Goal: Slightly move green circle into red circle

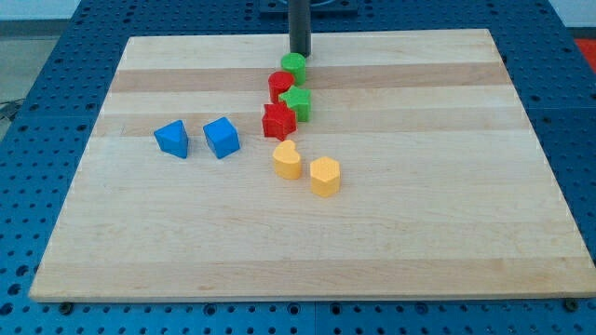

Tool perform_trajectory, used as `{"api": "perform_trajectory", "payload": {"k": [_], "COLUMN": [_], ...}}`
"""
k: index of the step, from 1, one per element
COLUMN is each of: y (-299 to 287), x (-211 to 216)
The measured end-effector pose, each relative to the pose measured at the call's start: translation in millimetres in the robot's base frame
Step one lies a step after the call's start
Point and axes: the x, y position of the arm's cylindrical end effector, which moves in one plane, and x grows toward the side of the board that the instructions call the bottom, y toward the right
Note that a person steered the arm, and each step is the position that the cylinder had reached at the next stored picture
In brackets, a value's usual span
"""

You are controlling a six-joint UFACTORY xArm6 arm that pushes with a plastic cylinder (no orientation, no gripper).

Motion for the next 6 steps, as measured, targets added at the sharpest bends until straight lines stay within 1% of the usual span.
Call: {"api": "perform_trajectory", "payload": {"k": [1,3,4,5,6], "y": [-2.7,-2.7,-42.5,-95.9,-148.4], "x": [16.0,11.8,-5.0,0.5,39.0]}}
